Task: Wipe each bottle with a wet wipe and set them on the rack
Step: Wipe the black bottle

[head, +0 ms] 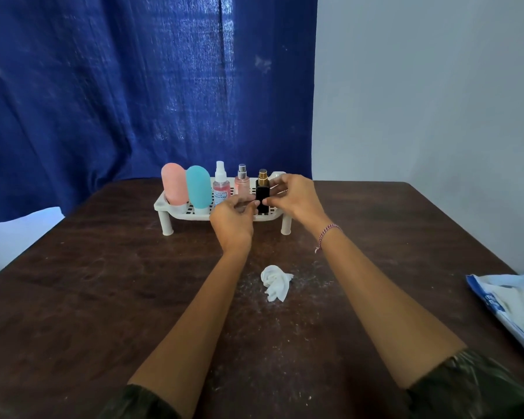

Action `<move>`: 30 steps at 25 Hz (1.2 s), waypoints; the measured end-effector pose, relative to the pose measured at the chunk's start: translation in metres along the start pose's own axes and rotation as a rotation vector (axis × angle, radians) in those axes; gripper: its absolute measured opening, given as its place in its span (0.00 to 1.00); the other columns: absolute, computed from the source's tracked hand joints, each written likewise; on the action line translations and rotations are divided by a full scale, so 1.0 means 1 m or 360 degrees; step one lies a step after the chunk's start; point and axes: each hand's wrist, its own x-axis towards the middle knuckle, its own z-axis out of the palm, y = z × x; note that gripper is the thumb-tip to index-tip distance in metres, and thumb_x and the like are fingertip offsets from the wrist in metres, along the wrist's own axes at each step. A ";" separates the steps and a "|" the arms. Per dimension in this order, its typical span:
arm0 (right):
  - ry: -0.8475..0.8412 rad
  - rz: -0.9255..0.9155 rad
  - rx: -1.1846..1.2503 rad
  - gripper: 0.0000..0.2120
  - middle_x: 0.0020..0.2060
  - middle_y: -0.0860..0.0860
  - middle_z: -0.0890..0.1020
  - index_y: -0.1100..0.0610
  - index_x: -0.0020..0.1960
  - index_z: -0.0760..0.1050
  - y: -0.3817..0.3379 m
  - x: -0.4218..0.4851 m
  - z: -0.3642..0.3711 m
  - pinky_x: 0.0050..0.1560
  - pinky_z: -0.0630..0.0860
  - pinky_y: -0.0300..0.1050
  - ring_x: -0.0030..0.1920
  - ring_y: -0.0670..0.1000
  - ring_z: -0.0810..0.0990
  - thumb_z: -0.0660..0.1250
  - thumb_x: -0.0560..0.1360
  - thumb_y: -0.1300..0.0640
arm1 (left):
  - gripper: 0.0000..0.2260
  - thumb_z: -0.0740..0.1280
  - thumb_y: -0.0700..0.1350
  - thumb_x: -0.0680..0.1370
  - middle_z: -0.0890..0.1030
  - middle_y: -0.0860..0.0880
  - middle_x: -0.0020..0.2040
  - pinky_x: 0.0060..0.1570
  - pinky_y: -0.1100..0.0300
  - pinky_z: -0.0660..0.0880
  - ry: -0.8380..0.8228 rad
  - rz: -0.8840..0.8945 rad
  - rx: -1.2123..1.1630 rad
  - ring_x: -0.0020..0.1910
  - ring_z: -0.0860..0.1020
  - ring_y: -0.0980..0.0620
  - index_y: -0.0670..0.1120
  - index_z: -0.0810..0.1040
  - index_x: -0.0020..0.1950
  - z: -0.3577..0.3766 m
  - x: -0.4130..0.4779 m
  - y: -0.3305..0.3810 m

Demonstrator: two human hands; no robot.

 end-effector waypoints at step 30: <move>-0.0023 0.0240 -0.0220 0.19 0.49 0.50 0.84 0.52 0.59 0.77 0.015 0.020 0.028 0.50 0.60 0.47 0.56 0.50 0.76 0.73 0.69 0.52 | 0.06 0.71 0.41 0.74 0.78 0.55 0.38 0.29 0.71 0.73 -0.0059 -0.0108 0.0295 0.29 0.78 0.59 0.45 0.82 0.50 0.005 0.015 -0.008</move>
